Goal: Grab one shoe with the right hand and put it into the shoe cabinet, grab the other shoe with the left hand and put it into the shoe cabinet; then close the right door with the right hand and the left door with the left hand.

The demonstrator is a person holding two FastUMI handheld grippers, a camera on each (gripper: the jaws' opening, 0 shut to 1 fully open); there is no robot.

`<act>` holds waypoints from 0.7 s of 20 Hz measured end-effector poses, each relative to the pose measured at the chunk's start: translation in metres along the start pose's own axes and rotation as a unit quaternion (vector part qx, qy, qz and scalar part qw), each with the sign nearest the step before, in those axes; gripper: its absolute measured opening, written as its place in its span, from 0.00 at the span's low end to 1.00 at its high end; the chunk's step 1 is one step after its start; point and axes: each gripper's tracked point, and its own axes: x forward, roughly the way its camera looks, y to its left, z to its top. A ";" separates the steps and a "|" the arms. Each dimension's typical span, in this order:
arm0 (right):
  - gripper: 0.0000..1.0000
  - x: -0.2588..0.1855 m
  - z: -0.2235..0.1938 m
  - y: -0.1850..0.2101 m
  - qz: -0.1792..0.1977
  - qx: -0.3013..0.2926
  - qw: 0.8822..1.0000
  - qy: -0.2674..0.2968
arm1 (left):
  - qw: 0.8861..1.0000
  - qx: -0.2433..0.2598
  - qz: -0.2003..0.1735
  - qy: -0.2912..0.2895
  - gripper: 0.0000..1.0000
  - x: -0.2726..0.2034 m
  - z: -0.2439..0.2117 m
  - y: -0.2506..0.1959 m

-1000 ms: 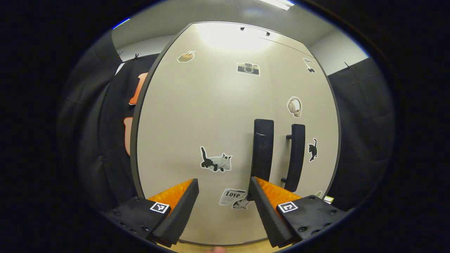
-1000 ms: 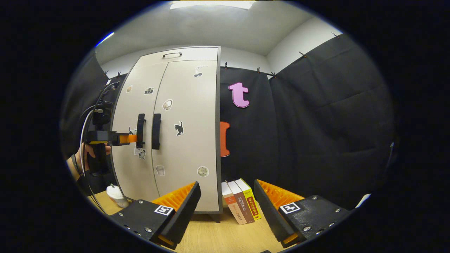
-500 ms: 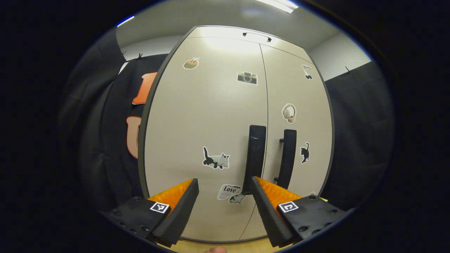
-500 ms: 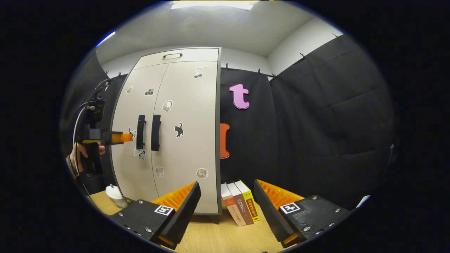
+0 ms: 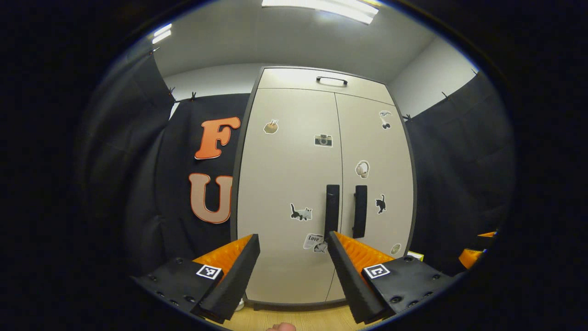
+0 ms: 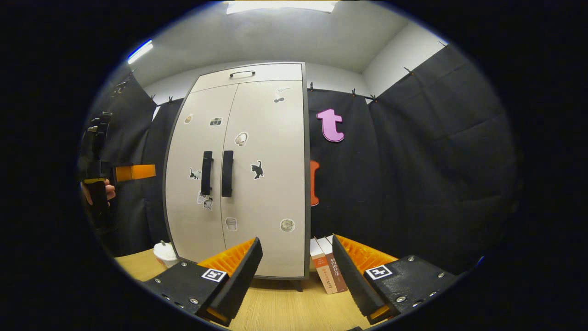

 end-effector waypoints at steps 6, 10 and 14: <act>0.94 -0.012 -0.008 0.022 0.023 -0.004 1.000 0.009 | 0.999 -0.005 0.048 0.010 0.96 -0.062 -0.024 0.025; 0.94 -0.019 -0.008 0.030 0.030 0.003 1.000 0.008 | 0.996 0.022 0.087 0.011 0.96 -0.085 -0.041 0.038; 0.94 -0.025 -0.006 0.032 0.029 0.006 1.000 0.005 | 0.996 0.008 0.082 0.017 0.96 -0.097 -0.052 0.028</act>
